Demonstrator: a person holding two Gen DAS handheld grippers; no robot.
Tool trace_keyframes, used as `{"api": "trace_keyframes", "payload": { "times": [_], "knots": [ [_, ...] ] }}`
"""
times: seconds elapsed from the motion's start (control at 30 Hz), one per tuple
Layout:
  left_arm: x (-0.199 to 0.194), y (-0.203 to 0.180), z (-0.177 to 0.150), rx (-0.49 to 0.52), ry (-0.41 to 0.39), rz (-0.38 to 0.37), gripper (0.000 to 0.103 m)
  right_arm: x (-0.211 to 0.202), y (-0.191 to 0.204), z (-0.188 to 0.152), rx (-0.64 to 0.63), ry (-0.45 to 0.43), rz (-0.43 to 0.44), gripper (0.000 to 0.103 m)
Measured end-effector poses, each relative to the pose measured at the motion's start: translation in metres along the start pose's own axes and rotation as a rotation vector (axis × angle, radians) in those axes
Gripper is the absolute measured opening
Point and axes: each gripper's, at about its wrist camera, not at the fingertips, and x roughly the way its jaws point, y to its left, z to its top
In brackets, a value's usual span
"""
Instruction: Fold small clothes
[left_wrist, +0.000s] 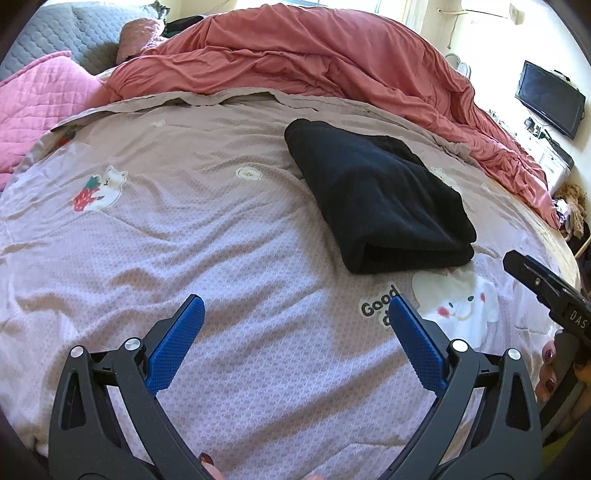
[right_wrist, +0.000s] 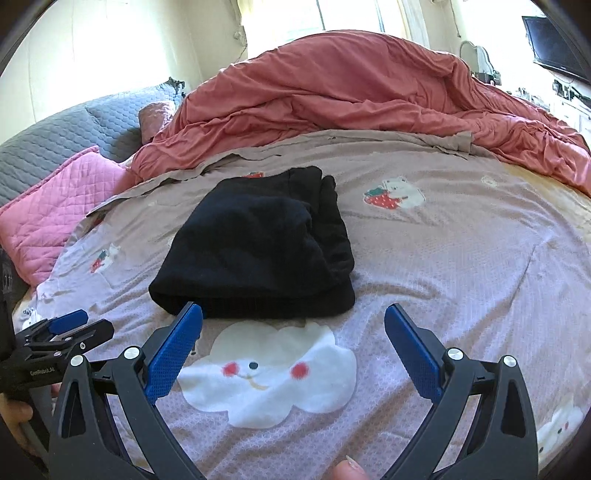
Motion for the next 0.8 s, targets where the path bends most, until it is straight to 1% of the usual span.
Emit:
{"api": "trace_keyframes", "payload": {
  "times": [0.23,0.47,0.8],
  "knots": [
    [0.006,0.002,-0.004,-0.009,0.019,0.006,0.094,0.005,0.008,-0.014,-0.045,0.019,-0.020,0.098],
    [0.011,0.002,-0.006,-0.015,0.038,0.004,0.094,0.008,0.012,-0.012,-0.054,0.021,-0.013,0.098],
    [0.010,0.001,-0.007,-0.011,0.042,0.018,0.094,0.011,0.017,-0.014,-0.063,0.034,-0.017,0.098]
  ]
}}
